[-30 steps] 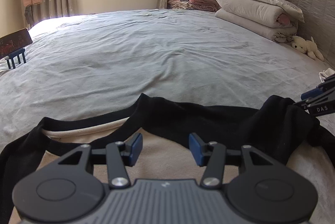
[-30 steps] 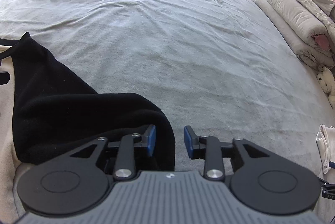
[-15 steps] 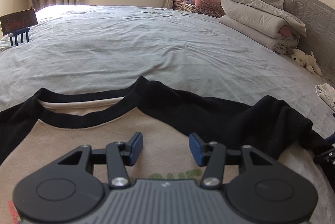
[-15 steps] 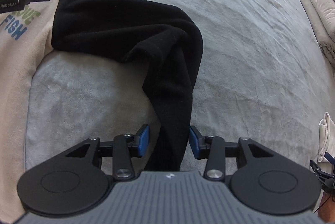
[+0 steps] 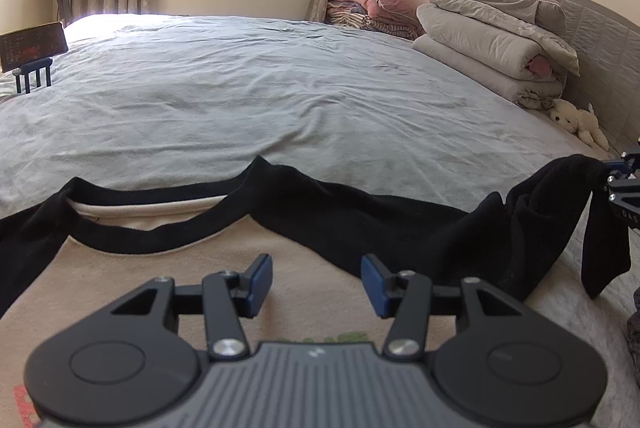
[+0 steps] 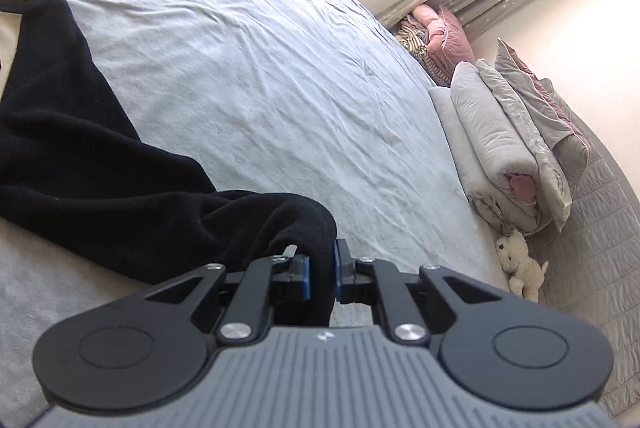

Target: Fold clothes

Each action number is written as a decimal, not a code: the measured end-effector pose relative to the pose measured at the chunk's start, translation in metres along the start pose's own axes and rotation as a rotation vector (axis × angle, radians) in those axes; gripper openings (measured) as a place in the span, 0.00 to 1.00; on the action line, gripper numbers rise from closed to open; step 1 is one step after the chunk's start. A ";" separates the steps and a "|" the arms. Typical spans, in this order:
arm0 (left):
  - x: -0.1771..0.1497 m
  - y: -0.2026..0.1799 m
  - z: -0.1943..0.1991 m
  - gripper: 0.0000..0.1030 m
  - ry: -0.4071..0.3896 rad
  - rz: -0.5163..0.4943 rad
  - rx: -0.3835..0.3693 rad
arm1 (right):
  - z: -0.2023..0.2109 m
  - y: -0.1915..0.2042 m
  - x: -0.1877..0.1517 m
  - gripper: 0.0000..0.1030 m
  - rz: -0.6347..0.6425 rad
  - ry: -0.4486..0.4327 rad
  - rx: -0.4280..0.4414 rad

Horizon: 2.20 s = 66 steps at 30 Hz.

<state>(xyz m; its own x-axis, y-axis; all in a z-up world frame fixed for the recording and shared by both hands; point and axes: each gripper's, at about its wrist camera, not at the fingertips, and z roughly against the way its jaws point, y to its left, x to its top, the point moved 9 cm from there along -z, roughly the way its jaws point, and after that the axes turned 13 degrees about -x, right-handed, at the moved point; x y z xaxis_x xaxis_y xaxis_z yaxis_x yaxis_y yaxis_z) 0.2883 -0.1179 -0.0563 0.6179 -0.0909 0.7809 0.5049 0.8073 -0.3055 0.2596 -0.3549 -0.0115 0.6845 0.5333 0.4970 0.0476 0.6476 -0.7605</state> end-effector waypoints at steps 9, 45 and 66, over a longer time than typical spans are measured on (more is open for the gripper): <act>-0.001 -0.014 0.009 0.49 -0.010 0.000 -0.041 | 0.113 0.087 -0.006 0.26 0.070 -0.107 0.323; -0.025 0.014 0.035 0.66 -0.118 0.016 -0.063 | 0.064 0.055 -0.066 0.00 0.197 0.186 0.364; 0.042 0.041 -0.030 0.04 -0.123 -0.141 0.088 | -0.122 -0.105 -0.080 0.00 0.127 0.280 -0.344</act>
<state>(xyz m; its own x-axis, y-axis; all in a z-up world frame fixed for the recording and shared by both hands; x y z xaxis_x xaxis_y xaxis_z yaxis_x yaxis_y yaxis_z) 0.3529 -0.1065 -0.0529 0.4638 -0.1393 0.8749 0.5230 0.8402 -0.1435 0.2889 -0.5323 -0.0224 0.8685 0.3987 0.2946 0.1569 0.3426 -0.9263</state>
